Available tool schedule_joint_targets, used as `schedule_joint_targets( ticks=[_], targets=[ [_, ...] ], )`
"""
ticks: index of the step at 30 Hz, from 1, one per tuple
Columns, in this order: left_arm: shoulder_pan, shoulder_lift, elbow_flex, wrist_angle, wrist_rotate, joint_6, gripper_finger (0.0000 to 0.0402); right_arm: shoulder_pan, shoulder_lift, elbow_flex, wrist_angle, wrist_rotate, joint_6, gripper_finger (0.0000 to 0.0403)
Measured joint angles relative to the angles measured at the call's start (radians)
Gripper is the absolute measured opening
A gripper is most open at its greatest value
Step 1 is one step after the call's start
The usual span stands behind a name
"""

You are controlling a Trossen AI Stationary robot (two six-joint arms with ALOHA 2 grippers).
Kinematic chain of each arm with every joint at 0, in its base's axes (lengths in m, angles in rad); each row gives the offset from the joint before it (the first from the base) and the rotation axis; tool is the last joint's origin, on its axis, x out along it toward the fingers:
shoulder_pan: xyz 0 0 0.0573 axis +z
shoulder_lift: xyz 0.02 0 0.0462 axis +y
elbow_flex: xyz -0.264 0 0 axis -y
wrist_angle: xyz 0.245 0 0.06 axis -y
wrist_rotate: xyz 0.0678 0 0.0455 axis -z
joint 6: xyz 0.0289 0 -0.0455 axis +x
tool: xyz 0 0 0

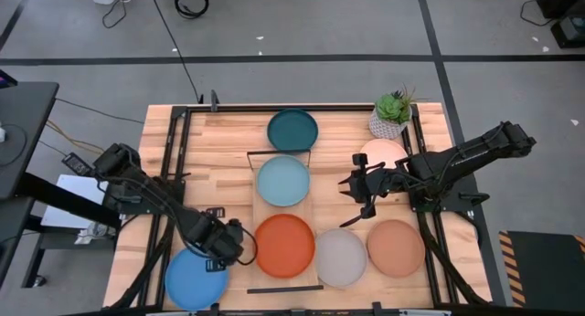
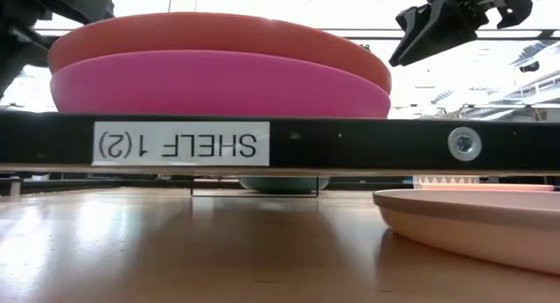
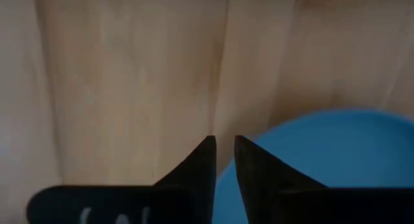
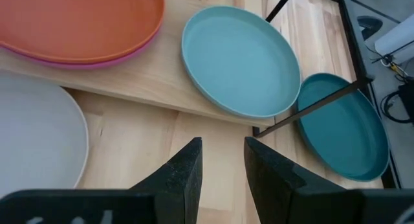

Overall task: Place and stack plates onto a shelf
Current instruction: Stack the blue plate on top of the orange plate on the shelf

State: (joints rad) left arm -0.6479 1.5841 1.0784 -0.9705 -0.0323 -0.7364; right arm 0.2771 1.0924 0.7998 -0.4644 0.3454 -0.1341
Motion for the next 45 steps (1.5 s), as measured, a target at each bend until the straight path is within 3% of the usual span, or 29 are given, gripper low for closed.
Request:
schedule_joint_targets(
  ticks=[3, 7, 14, 18, 24, 31, 39, 45],
  targets=[
    [-0.023, -0.004, -0.081, 0.102, 0.015, -0.038, 0.0075, 0.0, 0.0, 0.0, 0.0, -0.007, -0.004, 0.0121],
    [-0.036, -0.006, -0.151, 0.148, 0.111, -0.094, 0.0106, -0.003, 0.0, 0.0, 0.003, -0.007, -0.013, 0.0121],
    [-0.069, -0.007, -0.161, 0.154, 0.089, -0.061, 0.0148, -0.017, 0.0, 0.0, 0.021, -0.007, -0.018, 0.0121],
    [-0.087, -0.006, -0.192, 0.158, 0.103, -0.004, 0.0152, -0.017, 0.0, 0.0, 0.021, -0.007, -0.018, 0.0121],
    [-0.092, -0.006, -0.245, 0.168, 0.114, 0.091, 0.0119, -0.017, 0.0, 0.0, 0.018, -0.008, -0.019, 0.0121],
    [-0.094, -0.013, -0.256, 0.139, 0.138, 0.204, 0.0018, -0.017, 0.0, 0.0, 0.018, -0.008, -0.01, 0.0121],
    [-0.095, -0.071, -0.207, -0.052, 0.106, 0.215, 0.0014, -0.019, 0.0, 0.0, 0.022, -0.007, -0.016, 0.0121],
    [-0.092, -0.231, -0.177, -0.185, 0.036, 0.059, 0.0014, -0.019, 0.0, 0.0, 0.022, -0.008, -0.017, 0.0121]
  ],
)
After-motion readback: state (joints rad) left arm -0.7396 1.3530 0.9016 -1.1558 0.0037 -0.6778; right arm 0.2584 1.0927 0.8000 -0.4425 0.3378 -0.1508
